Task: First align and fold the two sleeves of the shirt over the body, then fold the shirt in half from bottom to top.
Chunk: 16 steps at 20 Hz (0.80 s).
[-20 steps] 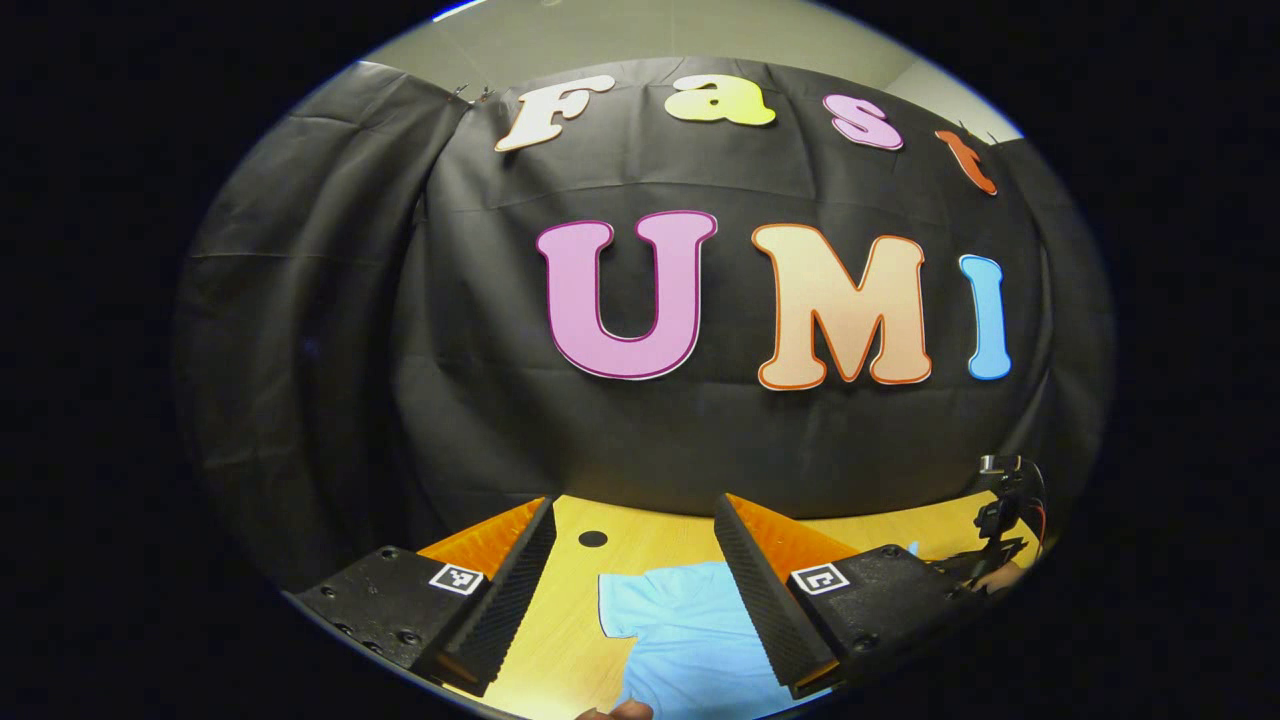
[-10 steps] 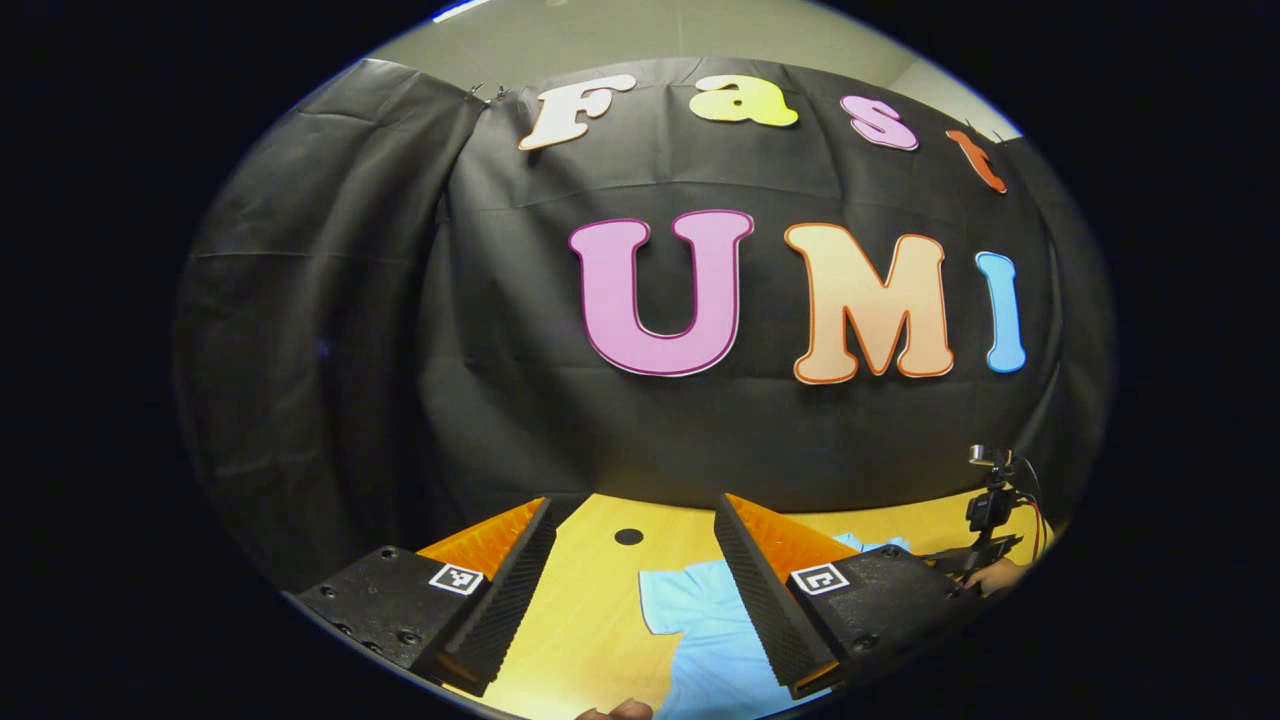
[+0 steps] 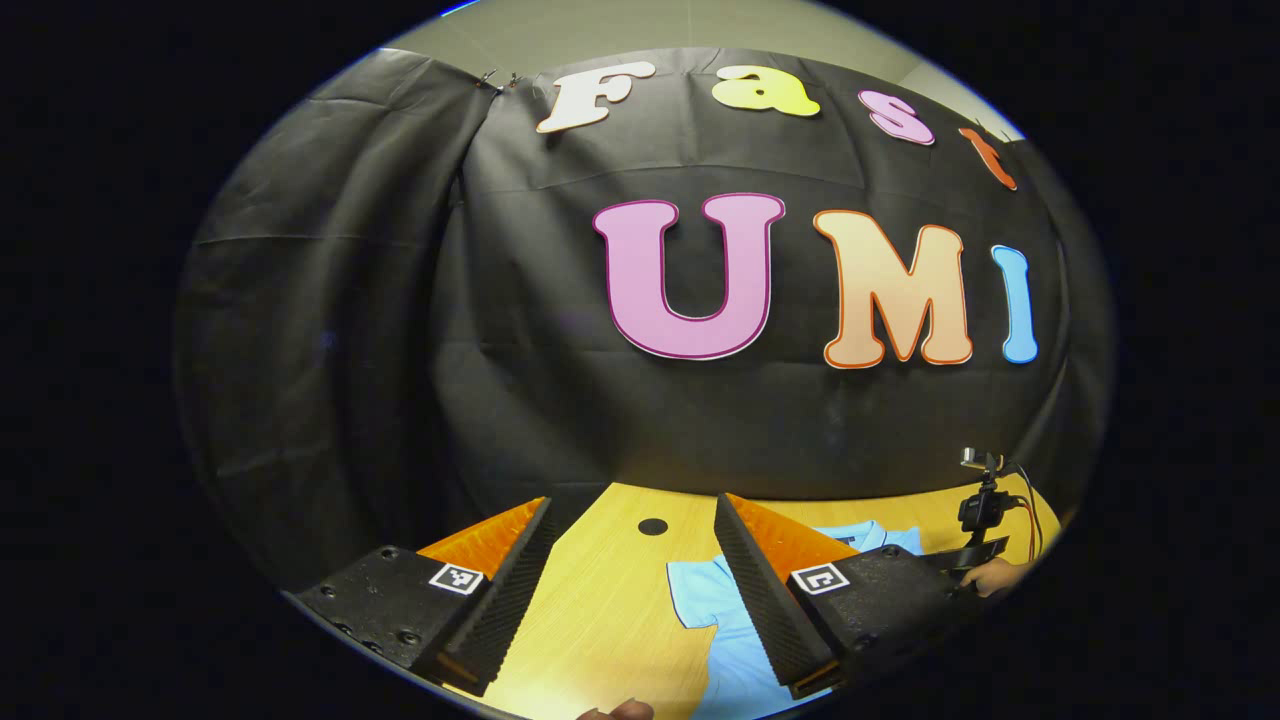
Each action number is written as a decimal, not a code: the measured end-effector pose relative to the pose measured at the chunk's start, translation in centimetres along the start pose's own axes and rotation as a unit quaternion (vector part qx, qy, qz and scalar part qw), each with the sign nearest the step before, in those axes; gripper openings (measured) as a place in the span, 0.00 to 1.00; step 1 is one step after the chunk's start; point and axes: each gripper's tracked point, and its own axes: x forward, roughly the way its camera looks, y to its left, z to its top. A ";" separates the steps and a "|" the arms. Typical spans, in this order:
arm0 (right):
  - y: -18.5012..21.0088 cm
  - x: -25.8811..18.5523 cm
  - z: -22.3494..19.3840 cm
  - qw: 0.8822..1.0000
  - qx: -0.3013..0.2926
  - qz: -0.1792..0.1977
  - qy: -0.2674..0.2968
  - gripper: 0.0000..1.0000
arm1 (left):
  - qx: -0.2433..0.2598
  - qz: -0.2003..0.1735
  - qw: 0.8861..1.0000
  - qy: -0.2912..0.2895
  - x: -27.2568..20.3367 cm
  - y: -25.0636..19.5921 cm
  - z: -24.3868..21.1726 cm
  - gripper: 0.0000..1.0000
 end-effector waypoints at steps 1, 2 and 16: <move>0.0 -0.3 0.5 1.000 -0.008 0.002 -0.011 0.69 | -0.002 -0.006 1.000 0.001 0.3 -0.2 -0.3 0.95; 0.0 -1.5 1.1 1.000 -0.016 0.005 -0.019 0.90 | -0.005 -0.012 1.000 0.003 0.8 -0.6 -0.7 0.95; -6.6 -12.8 1.1 0.997 -0.034 -0.043 -0.054 0.88 | -0.028 -0.122 0.982 0.141 10.6 -5.1 -14.1 0.96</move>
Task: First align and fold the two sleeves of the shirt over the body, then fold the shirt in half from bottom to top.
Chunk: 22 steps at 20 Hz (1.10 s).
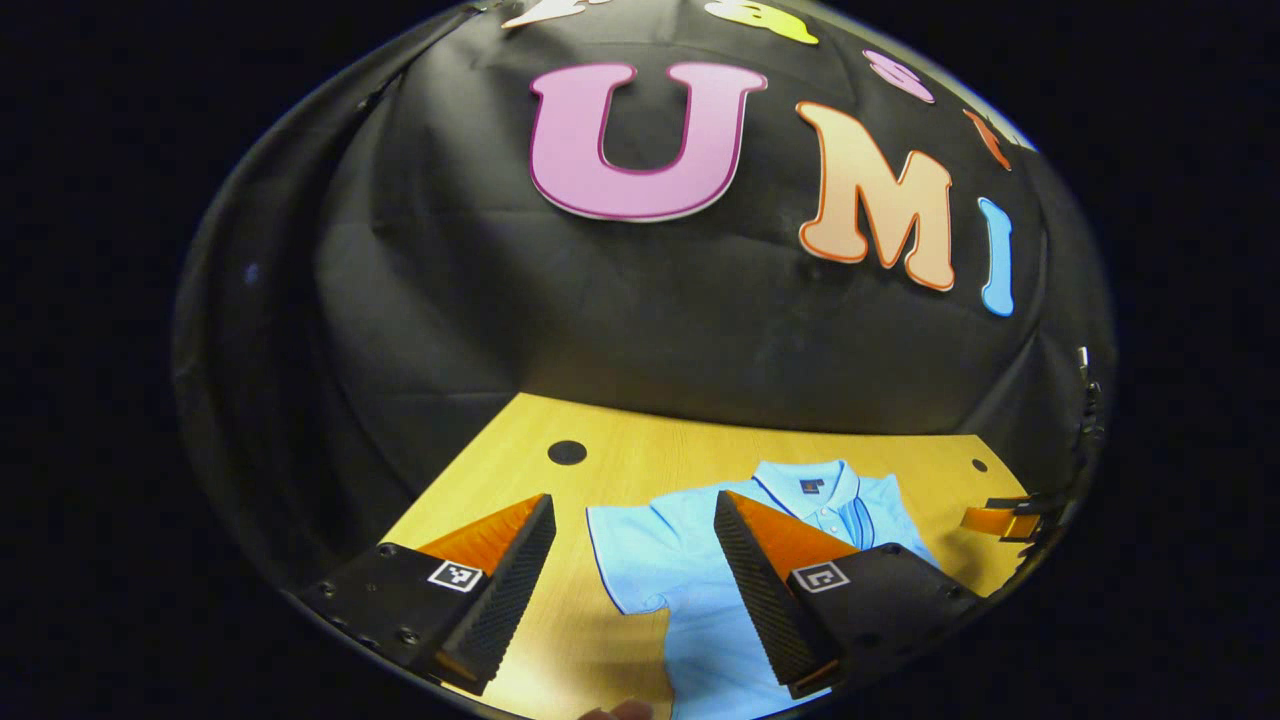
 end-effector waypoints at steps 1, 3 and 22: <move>-0.6 -0.2 -0.4 1.000 0.000 -0.009 0.003 0.88 | 0.003 -0.009 1.000 0.011 0.7 -0.1 -0.9 0.95; -1.5 -0.7 -1.5 1.000 0.002 -0.023 0.011 0.88 | 0.015 -0.024 0.999 0.031 2.5 0.0 -2.2 0.96; -2.0 -2.8 -5.7 0.997 -0.006 -0.064 0.046 0.98 | 0.059 -0.050 0.986 0.148 10.7 1.0 -11.9 0.96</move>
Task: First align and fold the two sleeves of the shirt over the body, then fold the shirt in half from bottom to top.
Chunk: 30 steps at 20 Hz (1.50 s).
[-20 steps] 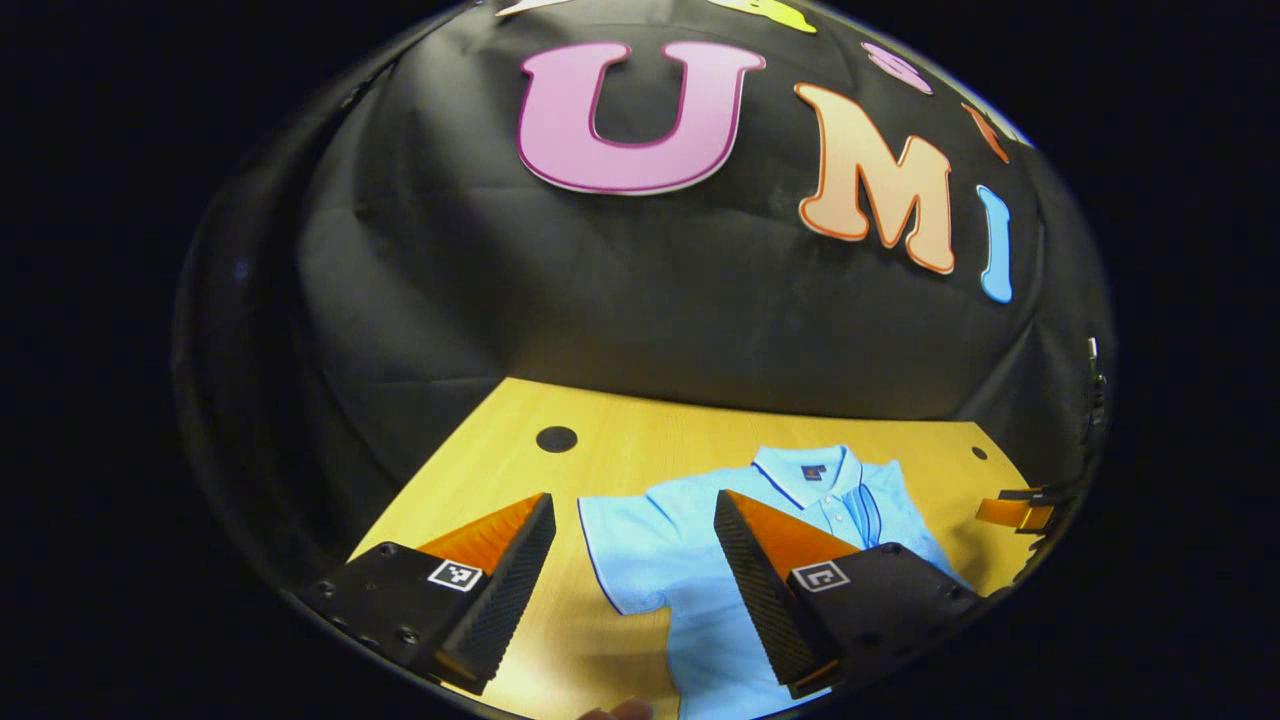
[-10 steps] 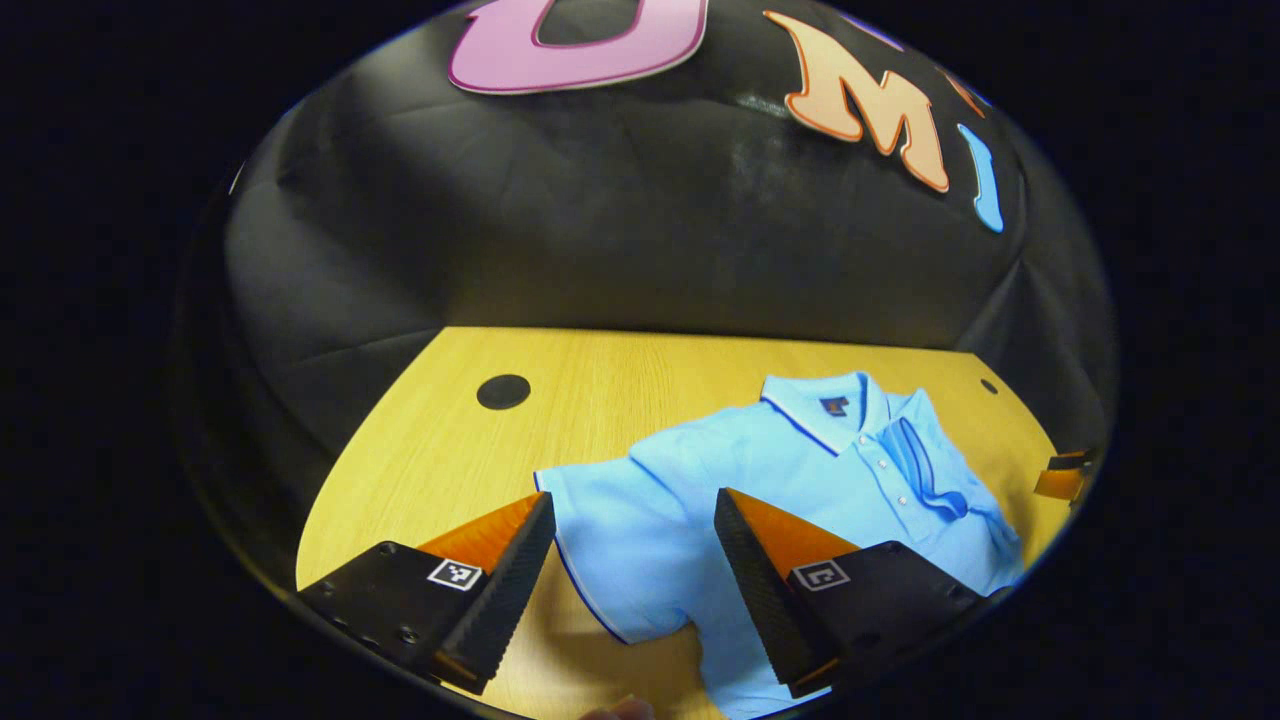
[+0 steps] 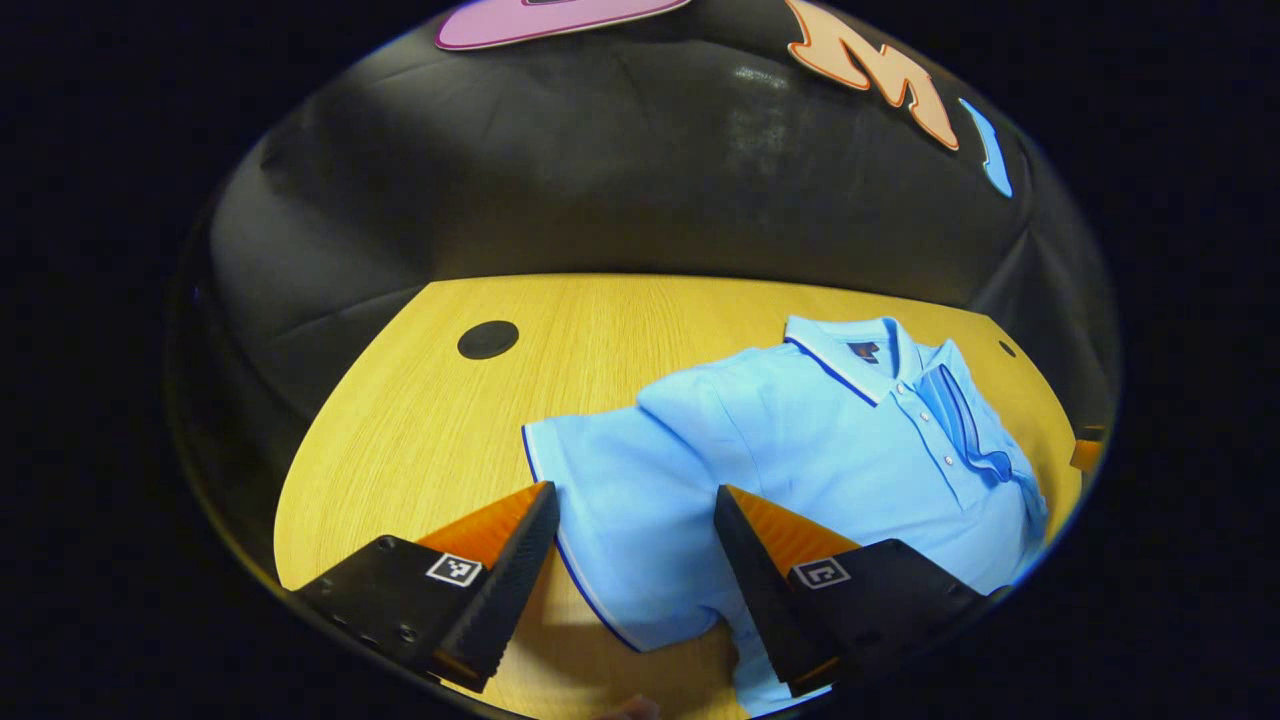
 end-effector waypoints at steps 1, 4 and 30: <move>0.0 0.1 -0.1 1.000 -0.001 0.001 0.002 0.98 | 0.003 0.004 1.000 0.002 0.0 0.1 -0.2 0.96; 0.1 0.3 -0.3 1.000 0.003 0.005 0.004 0.97 | 0.026 0.003 1.000 0.000 -0.4 -0.4 0.1 0.89; -5.4 -1.7 -0.2 0.999 0.028 0.022 0.002 0.97 | 0.041 0.074 0.996 -0.007 -0.1 -2.3 2.4 0.91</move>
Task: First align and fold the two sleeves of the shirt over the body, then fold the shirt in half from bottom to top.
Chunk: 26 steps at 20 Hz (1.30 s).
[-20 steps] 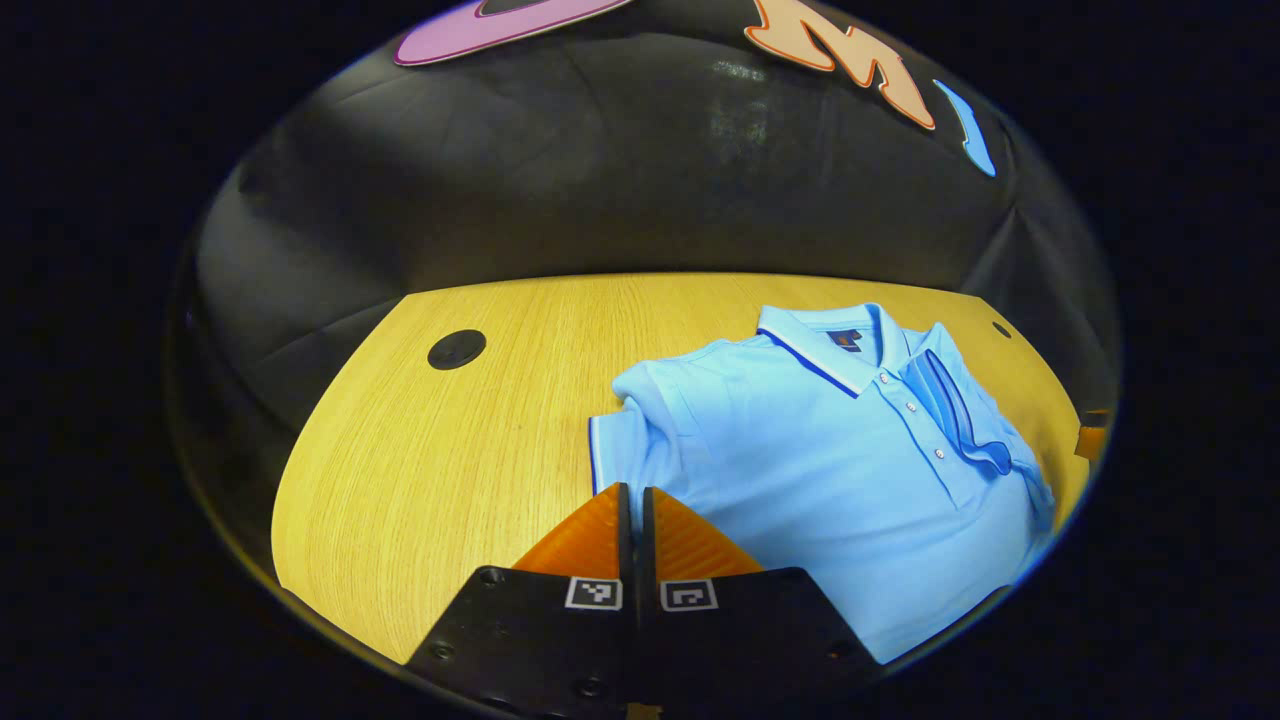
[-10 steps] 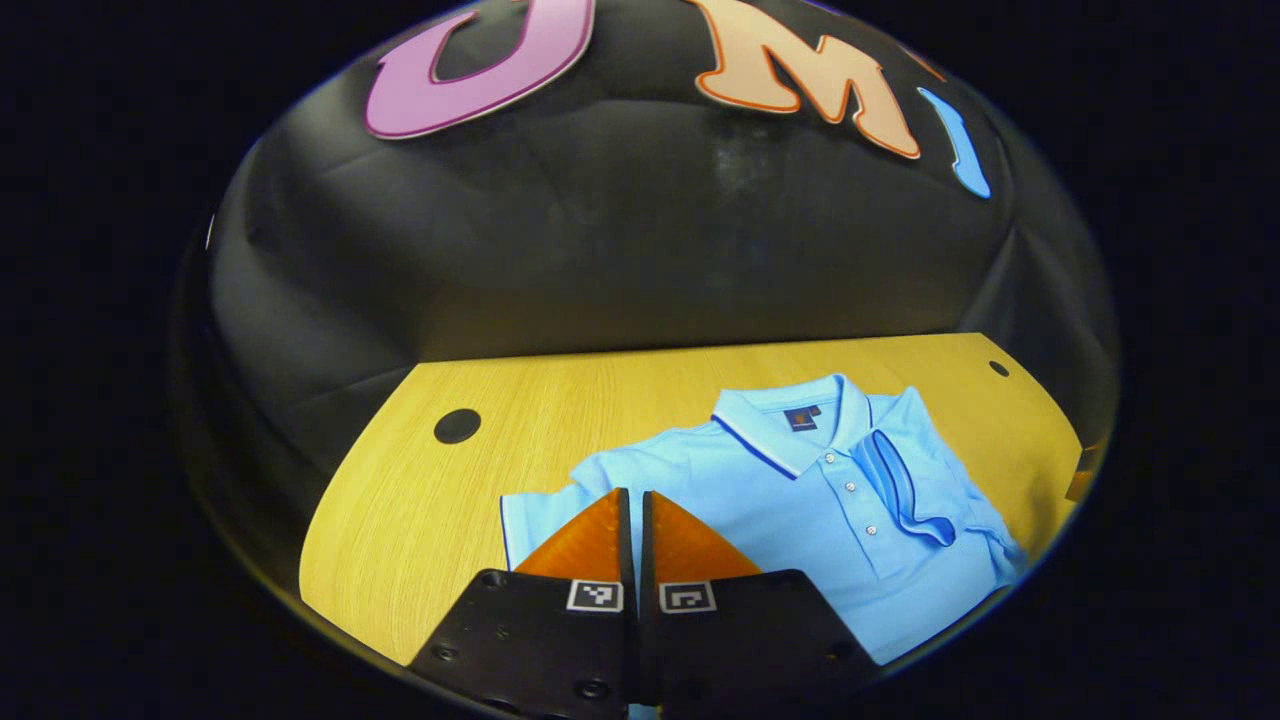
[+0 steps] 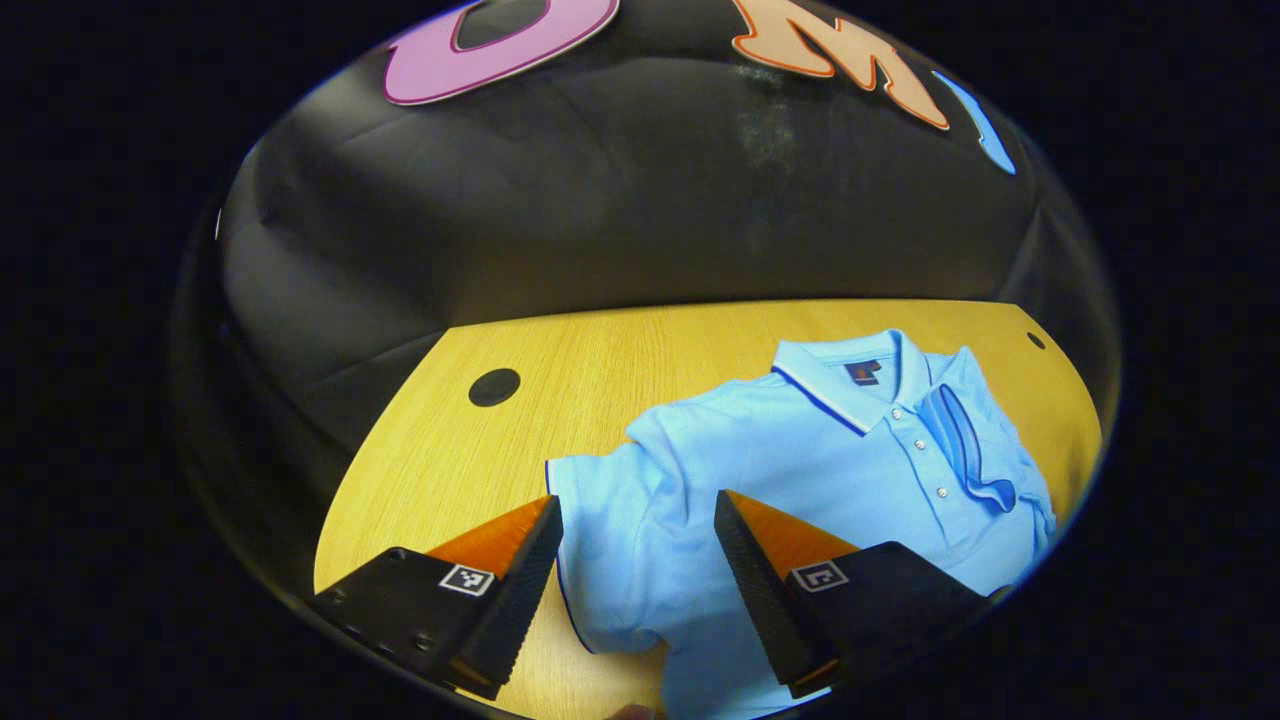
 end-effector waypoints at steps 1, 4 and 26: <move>0.3 0.1 -0.2 1.000 -0.001 0.002 0.003 0.97 | 0.002 0.005 1.000 0.008 0.4 0.4 -0.7 0.91; 0.7 0.5 -0.7 1.000 -0.005 0.001 0.012 0.97 | -0.006 0.021 1.000 0.010 1.3 1.4 -1.3 0.95; -1.5 -1.4 -1.2 1.000 0.013 0.007 -0.001 0.97 | 0.012 -0.062 0.997 -0.035 -2.4 -11.0 5.2 0.00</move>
